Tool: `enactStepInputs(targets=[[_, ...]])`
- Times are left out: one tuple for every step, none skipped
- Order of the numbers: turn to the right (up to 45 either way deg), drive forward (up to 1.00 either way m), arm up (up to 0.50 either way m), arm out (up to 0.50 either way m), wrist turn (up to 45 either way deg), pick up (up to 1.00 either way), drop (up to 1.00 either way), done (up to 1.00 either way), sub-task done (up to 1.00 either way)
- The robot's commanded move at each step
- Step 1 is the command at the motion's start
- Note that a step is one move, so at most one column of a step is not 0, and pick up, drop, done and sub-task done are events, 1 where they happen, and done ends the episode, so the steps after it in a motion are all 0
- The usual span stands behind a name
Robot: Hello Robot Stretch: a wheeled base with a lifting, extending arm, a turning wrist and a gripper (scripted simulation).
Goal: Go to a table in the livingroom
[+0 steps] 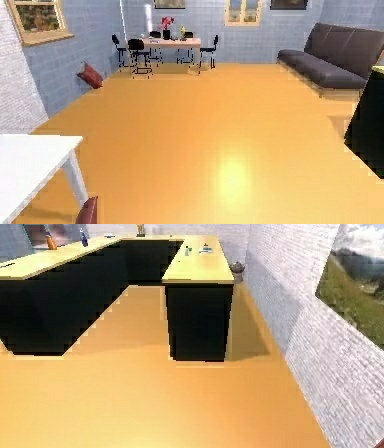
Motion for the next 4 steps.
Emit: enactStepInputs(targets=[[45.0, 0.00, 0.00, 0.00, 0.0, 0.00, 0.00, 0.00, 0.00], [45.0, 0.00, 0.00, 0.00, 0.0, 0.00, 0.00, 0.00, 0.00], [45.0, 0.00, 0.00, 0.00, 0.0, 0.00, 0.00, 0.00, 0.00], [3.0, 0.00, 0.00, 0.00, 0.0, 0.00, 0.00, 0.00, 0.00]])
